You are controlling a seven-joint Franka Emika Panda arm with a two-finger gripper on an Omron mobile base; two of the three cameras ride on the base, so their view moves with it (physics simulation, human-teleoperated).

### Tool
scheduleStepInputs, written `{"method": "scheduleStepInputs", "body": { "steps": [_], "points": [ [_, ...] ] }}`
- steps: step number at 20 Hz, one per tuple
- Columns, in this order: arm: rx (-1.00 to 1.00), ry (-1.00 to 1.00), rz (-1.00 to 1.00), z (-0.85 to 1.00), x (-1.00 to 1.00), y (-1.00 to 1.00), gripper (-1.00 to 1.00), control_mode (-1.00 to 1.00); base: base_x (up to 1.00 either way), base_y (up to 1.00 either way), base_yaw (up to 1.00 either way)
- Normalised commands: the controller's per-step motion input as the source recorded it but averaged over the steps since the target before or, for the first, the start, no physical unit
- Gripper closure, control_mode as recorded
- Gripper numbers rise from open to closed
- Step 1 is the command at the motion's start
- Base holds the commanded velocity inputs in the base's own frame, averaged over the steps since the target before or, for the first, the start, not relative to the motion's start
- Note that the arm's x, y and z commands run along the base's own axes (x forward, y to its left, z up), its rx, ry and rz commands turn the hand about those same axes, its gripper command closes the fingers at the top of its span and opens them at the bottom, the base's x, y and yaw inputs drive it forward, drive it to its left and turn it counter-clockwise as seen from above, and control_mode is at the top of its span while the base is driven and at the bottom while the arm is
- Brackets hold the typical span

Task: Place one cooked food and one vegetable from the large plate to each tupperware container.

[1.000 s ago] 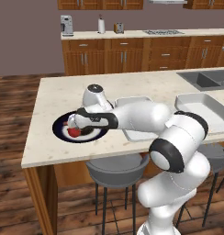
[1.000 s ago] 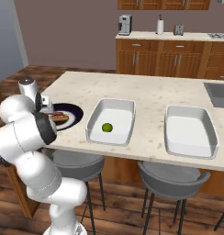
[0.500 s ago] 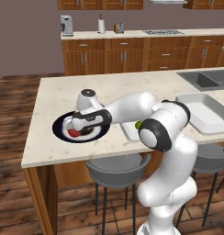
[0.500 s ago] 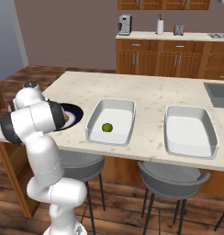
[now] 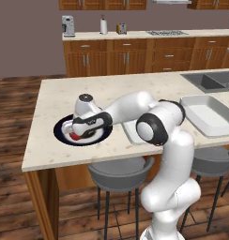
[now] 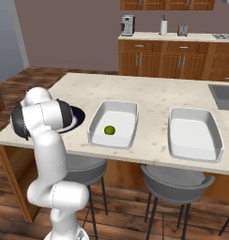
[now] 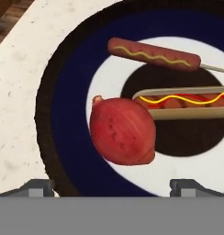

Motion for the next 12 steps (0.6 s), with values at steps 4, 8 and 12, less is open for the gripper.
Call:
{"method": "scheduleStepInputs", "body": {
  "steps": [4,8,12],
  "points": [
    [0.0,0.01,-0.01,-0.06,0.19,0.0,-1.0,-1.0,0.0,0.0,0.0],
    [0.0,0.04,-0.03,-0.19,0.17,0.0,-1.0,-1.0,0.0,0.0,0.0],
    [0.0,0.1,-0.03,-0.29,0.03,0.0,-1.0,-1.0,0.0,0.0,0.0]
  ]
}}
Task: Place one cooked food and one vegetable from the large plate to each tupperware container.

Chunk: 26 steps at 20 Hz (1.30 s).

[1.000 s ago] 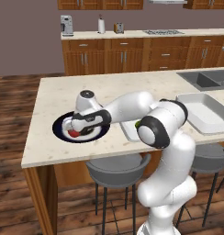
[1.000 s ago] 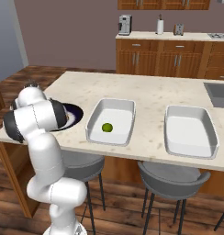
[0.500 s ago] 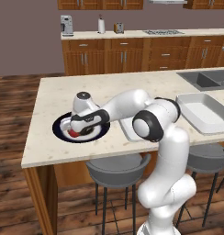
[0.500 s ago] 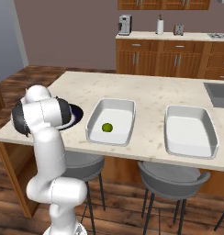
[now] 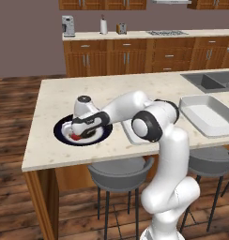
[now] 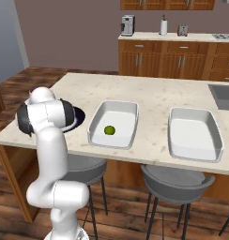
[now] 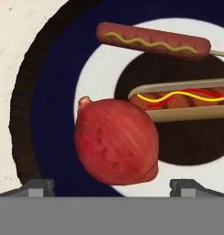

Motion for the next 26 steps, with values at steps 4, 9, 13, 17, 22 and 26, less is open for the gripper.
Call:
{"method": "scheduleStepInputs", "body": {
  "steps": [4,9,13,17,22,26],
  "points": [
    [0.0,0.11,-0.02,-0.32,0.0,0.0,-1.0,-1.0,0.0,0.0,0.0],
    [0.0,0.04,0.0,-0.17,0.13,0.0,-1.0,-1.0,0.0,0.0,0.0],
    [0.0,0.0,0.0,-0.06,0.26,0.01,-1.0,-1.0,0.0,0.0,0.0],
    [0.0,0.03,0.0,-0.12,0.17,0.21,-1.0,-1.0,0.0,0.0,0.0],
    [0.0,0.05,0.0,-0.17,0.14,0.32,1.0,-1.0,0.0,0.0,0.0],
    [0.0,0.0,0.0,-0.01,-0.05,-0.01,1.0,-1.0,0.0,0.0,0.0]
  ]
}}
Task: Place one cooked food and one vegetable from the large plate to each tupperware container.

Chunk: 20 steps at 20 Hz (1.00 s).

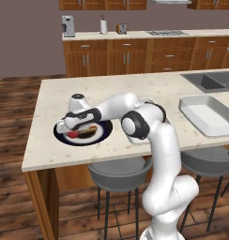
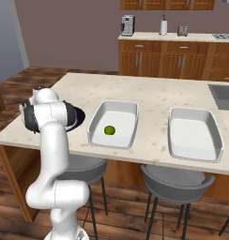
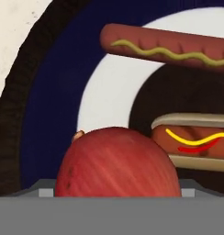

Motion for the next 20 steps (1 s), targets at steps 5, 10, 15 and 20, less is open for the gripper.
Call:
{"method": "scheduleStepInputs", "body": {
  "steps": [5,10,15,20],
  "points": [
    [0.01,0.02,-0.08,0.03,-0.52,-0.17,1.0,-1.0,0.0,0.0,0.0],
    [0.01,-0.01,-0.19,0.56,-0.73,-0.82,1.0,-1.0,0.0,0.0,0.0],
    [0.03,-0.17,-0.13,0.8,-0.41,-0.97,1.0,-1.0,0.0,0.0,0.0],
    [0.0,-0.06,-0.13,0.98,0.0,-0.72,1.0,-1.0,0.0,0.0,0.0]
  ]
}}
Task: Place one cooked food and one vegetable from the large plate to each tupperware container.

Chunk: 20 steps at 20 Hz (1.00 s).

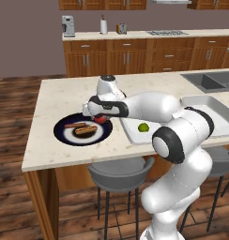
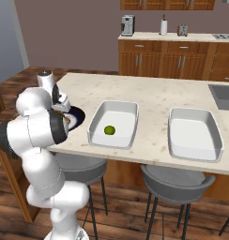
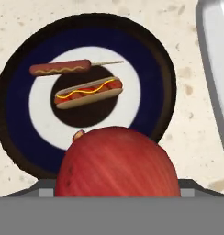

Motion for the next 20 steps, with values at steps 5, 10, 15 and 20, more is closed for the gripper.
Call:
{"method": "scheduleStepInputs", "body": {
  "steps": [5,10,15,20],
  "points": [
    [0.0,-0.01,-0.14,0.61,0.0,-0.99,1.0,-1.0,0.0,0.0,0.0],
    [0.0,0.0,-0.17,0.23,0.0,-1.0,1.0,-1.0,0.0,0.0,0.0],
    [0.0,0.0,-0.17,0.03,0.0,-1.0,1.0,-1.0,0.0,0.0,0.0],
    [0.01,0.0,-0.12,0.0,0.0,-1.0,1.0,-1.0,0.0,0.0,0.0]
  ]
}}
